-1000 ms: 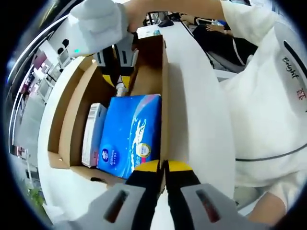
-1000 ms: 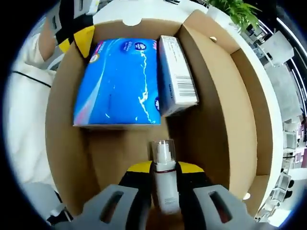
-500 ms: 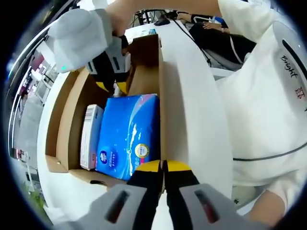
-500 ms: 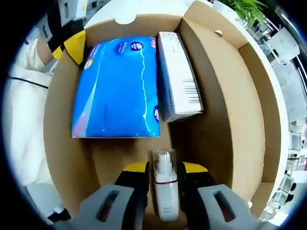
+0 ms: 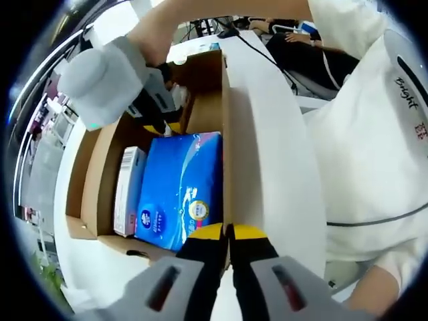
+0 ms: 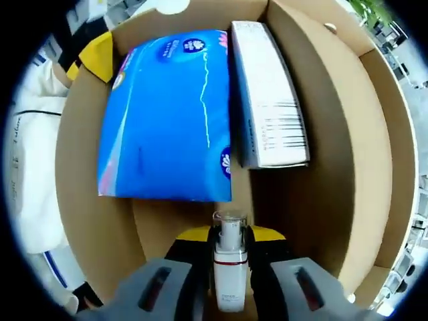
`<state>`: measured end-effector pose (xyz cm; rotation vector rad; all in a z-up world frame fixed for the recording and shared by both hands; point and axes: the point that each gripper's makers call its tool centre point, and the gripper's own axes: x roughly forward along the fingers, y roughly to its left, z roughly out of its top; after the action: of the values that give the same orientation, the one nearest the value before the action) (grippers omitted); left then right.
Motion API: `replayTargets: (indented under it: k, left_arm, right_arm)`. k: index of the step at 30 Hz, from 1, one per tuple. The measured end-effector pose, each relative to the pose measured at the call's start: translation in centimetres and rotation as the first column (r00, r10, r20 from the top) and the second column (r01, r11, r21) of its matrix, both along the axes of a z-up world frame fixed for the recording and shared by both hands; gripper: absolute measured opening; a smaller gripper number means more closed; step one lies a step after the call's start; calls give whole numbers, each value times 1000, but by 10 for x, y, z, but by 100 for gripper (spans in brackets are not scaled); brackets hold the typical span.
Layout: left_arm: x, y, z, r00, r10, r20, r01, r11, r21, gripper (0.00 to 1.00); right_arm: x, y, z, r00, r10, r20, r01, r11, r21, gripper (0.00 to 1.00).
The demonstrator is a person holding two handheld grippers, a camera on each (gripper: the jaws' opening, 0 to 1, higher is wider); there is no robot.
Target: Operate the shoe box by opening the lid, removing the specified soft item, and placing it in the target area until the item is outside and the box remains undamaged.
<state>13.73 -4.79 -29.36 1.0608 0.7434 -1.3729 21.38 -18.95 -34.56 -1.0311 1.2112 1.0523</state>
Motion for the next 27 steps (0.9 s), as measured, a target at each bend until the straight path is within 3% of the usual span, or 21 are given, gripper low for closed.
replayTargets:
  k: [2,10,13,16,18,20,24,27]
  left_arm:
    - [0,0,0,1000,7,-5,-7,1000,6,2]
    - [0,0,-1,1000,11,-13,-11,1000,4,2]
    - [0,0,-1,1000,10,-14,-10,1000,4,2]
    - [0,1,0,1000,8,-18,-8,1000,-5,2]
    - [0,0,-1,1000,8,-21,-8,1000,-8,2]
    - [0,0,-1,1000,6,-21,-6,1000,-6,2]
    - [0,0,-1,1000,1,-10,-1,1000,-5,2]
    - [0,0,-1,1000,-2,-6,2,1000,-9,2]
  right_arm:
    - [1,0,0,999,-43,-2,43,999,26,19]
    - [4,0,2,999,-29,42,26,998,58,18]
    - [11,0,3,997,-61,37,59,996,70,18]
    - [29,0,7,995,-91,50,86,992,92,18]
    - [42,5,13,989,-126,74,115,982,148,18]
    - [38,10,20,984,-166,63,150,968,202,18]
    - [23,7,26,978,-181,105,153,961,229,18]
    - [16,9,30,968,-226,109,187,939,288,18]
